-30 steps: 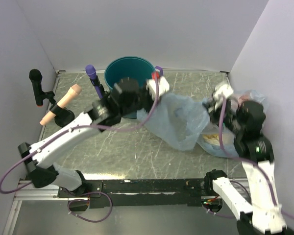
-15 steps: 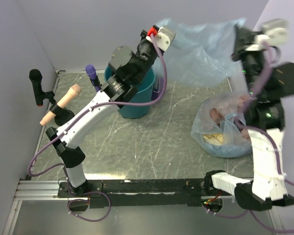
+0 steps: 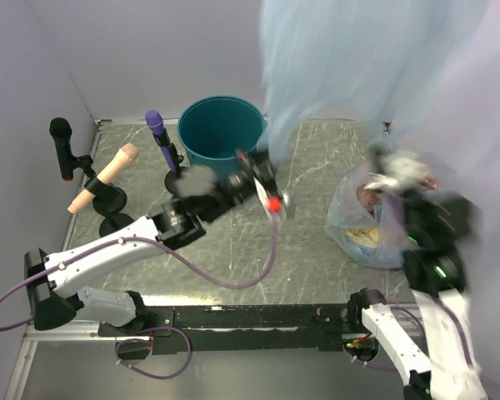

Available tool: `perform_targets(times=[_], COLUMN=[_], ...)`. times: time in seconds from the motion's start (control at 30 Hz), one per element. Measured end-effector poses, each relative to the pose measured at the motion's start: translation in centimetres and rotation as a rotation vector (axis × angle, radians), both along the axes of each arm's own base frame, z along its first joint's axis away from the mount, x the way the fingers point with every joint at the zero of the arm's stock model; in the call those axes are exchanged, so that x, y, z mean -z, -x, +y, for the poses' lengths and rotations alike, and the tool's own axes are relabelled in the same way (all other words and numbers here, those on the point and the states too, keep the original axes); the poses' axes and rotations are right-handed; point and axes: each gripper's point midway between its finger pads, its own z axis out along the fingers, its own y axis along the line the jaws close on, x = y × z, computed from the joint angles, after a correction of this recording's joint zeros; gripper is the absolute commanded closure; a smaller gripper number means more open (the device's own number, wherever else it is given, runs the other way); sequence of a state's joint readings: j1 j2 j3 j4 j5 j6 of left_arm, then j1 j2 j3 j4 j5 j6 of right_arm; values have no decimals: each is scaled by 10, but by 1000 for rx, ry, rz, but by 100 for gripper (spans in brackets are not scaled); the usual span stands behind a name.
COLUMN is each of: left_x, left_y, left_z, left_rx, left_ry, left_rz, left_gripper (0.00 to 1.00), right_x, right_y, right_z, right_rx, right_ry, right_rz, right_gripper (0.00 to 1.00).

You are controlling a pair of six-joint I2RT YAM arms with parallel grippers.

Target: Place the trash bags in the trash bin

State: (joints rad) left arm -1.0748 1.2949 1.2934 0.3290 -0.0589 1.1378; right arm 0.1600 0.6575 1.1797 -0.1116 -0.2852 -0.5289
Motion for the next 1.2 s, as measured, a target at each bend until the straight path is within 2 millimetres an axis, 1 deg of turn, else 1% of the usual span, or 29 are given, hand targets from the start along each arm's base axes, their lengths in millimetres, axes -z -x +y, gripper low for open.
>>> perform_targets(times=[0.03, 0.07, 0.1, 0.13, 0.17, 0.2, 0.23, 0.27, 0.3, 0.33, 0.37, 0.43, 0.47, 0.5, 0.53, 0.6, 0.7, 0.73, 0.77, 0.83, 0.9, 0.93, 0.97, 1.03, 1.07, 1.1, 1.17, 1.2], left_x=[49, 121, 174, 230, 284, 319, 335, 339, 332, 320, 300, 259, 243, 229, 219, 210, 201, 197, 189, 167, 144, 126, 109, 67, 46, 21, -18, -31], left_y=[-4, -5, -2, 8, 23, 40, 52, 65, 74, 79, 82, 80, 79, 77, 75, 70, 54, 46, 34, 4, -25, -46, -62, -98, -114, -129, -145, -146], left_z=[-4, -4, 1, 11, 29, 47, 59, 67, 70, 70, 68, 61, 58, 55, 53, 49, 37, 32, 28, 20, 17, 14, 11, 6, 6, 7, 8, 9], left_rx=[-8, -11, -8, 6, 21, 41, 55, 71, 86, 97, 101, 100, 97, 90, 79, 54, 1, -21, -51, -118, -175, -207, -225, -260, -271, -280, -274, -265], left_ry=[-147, -345, -490, -643, -803, -920, -982, -1013, -997, -970, -912, -780, -724, -659, -608, -535, -437, -400, -350, -223, -114, -45, 15, 140, 201, 264, 328, 335], left_rz=[56, 143, 211, 291, 378, 454, 499, 537, 557, 566, 571, 570, 570, 580, 594, 638, 725, 746, 767, 793, 799, 796, 783, 735, 701, 646, 528, 471], left_gripper=[99, 99, 99, 99, 99, 99, 99, 99, 99, 99, 99, 99, 99, 99, 99, 99, 99, 99, 99, 99, 99, 99, 99, 99, 99, 99, 99, 99], right_x=[61, 132, 196, 255, 297, 326, 328, 317, 298, 277, 252, 215, 206, 202, 202, 203, 195, 191, 181, 156, 125, 106, 86, 40, 9, -14, -50, -68], right_y=[-23, -36, -34, -25, -6, 24, 40, 54, 63, 69, 78, 83, 82, 80, 78, 69, 45, 37, 25, 1, -24, -38, -51, -71, -79, -88, -100, -102], right_z=[9, 16, 22, 26, 27, 28, 30, 32, 34, 36, 38, 43, 44, 45, 45, 44, 37, 34, 28, 16, 4, -3, -8, -16, -20, -22, -24, -24], right_rx=[-24, -59, -106, -155, -194, -241, -266, -291, -308, -321, -333, -356, -355, -353, -349, -321, -234, -203, -152, -60, 28, 69, 102, 143, 154, 160, 165, 160], right_ry=[71, 143, 199, 236, 254, 261, 259, 251, 243, 234, 225, 200, 182, 160, 135, 84, -14, -41, -81, -151, -216, -247, -276, -321, -343, -357, -369, -368], right_rz=[178, 385, 578, 767, 918, 1041, 1061, 1021, 948, 879, 800, 705, 688, 690, 706, 742, 756, 751, 732, 671, 591, 545, 495, 384, 311, 255, 160, 106], right_gripper=[100, 100, 100, 100, 100, 100, 100, 100, 100, 100, 100, 100, 100, 100, 100, 100, 100, 100, 100, 100, 100, 100, 100, 100, 100, 100, 100, 100])
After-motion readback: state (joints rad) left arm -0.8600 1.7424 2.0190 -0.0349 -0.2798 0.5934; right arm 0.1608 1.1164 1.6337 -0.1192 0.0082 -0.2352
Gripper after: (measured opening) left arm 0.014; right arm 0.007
